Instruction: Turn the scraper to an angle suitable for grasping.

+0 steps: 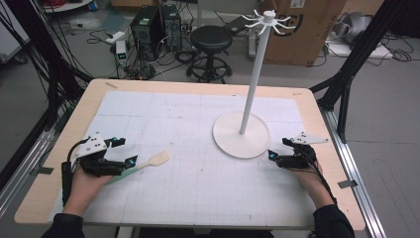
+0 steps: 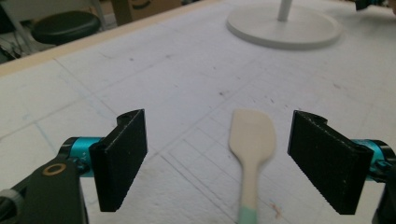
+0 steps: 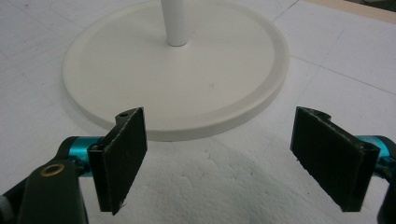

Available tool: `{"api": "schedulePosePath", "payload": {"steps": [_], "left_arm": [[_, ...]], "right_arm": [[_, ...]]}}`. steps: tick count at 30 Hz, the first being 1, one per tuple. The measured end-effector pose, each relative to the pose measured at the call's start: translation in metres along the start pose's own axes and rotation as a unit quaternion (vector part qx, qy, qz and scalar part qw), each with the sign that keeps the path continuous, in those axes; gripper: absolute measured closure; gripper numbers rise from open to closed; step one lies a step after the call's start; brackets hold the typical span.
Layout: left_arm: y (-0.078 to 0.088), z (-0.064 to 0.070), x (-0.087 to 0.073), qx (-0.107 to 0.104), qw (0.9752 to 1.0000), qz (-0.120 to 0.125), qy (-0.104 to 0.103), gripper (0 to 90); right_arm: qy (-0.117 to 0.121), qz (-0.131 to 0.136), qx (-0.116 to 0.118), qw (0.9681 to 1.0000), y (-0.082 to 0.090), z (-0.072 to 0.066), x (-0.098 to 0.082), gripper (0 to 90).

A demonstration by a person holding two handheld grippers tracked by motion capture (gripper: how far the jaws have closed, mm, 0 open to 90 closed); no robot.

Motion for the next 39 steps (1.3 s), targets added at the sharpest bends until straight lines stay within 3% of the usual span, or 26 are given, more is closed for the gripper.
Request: {"api": "schedulePosePath", "payload": {"steps": [2,3,4,5,8,10,14,16,22,26,31,32,34,36,38,39], "left_arm": [[-0.004,0.006,-0.005,-0.010,0.9997,-0.022,-0.010,23.5],[-0.009,0.009,-0.012,-0.015,0.9986,-0.047,-0.020,24.4],[-0.009,0.009,-0.012,-0.015,0.9986,-0.047,-0.020,25.6],[-0.013,0.013,-0.019,-0.028,0.9969,-0.069,-0.024,27.0],[-0.018,0.017,-0.029,-0.035,0.9940,-0.099,-0.028,31.9],[-0.021,0.018,-0.033,-0.039,0.9924,-0.112,-0.034,36.3],[-0.024,0.021,-0.035,-0.040,0.9916,-0.116,-0.040,44.7],[-0.026,0.023,-0.039,-0.044,0.9894,-0.128,-0.052,50.4],[-0.027,0.026,-0.038,-0.046,0.9899,-0.129,-0.038,67.6],[-0.028,0.029,-0.038,-0.046,0.9903,-0.122,-0.048,79.3],[-0.028,0.029,-0.037,-0.045,0.9896,-0.124,-0.059,80.6],[-0.029,0.029,-0.036,-0.044,0.9898,-0.127,-0.047,80.9],[-0.029,0.029,-0.034,-0.044,0.9896,-0.130,-0.044,81.0],[-0.032,0.032,-0.022,-0.045,0.9915,-0.115,-0.042,81.0],[-0.033,0.036,-0.016,-0.050,0.9915,-0.111,-0.047,81.1],[-0.035,0.045,-0.001,-0.066,0.9921,-0.094,-0.052,81.1]], "right_arm": [[0.001,0.001,0.000,1.0000,0.000,0.000,0.000,18.0],[0.000,0.001,0.000,1.0000,0.000,0.000,0.000,18.1],[0.001,0.001,0.001,1.0000,0.001,0.000,0.000,18.1],[0.001,0.001,0.000,1.0000,0.001,0.000,0.001,18.1],[0.001,0.001,0.001,1.0000,0.001,0.000,0.000,18.1],[0.001,0.001,0.001,1.0000,0.001,-0.001,0.000,18.2],[0.002,-0.001,0.002,1.0000,0.001,0.000,0.000,18.2],[0.002,-0.002,0.001,1.0000,0.001,0.000,0.000,18.2],[0.003,-0.003,0.002,1.0000,0.000,-0.001,-0.001,18.3],[0.004,-0.004,0.004,1.0000,0.000,-0.002,-0.001,18.3],[0.006,0.002,0.003,1.0000,0.001,-0.002,0.001,18.4],[0.006,0.004,0.003,1.0000,0.002,-0.002,0.002,18.4],[0.002,0.009,0.003,1.0000,0.003,-0.002,0.003,18.4],[-0.001,0.013,0.001,0.9999,0.005,0.000,0.004,18.4],[-0.001,0.016,-0.001,0.9999,0.007,0.001,0.005,18.4],[-0.003,0.017,-0.001,0.9999,0.007,0.001,0.005,18.4]]}}
Point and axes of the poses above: each handheld gripper's, and its own axes: y roughly backward along the jaws, x roughly out of its top, z roughly to its right, the point moved 8 cm from there along -y, roughly forward along the jaws, and after that the axes turned 11 degrees about x, right-handed, at the moved point
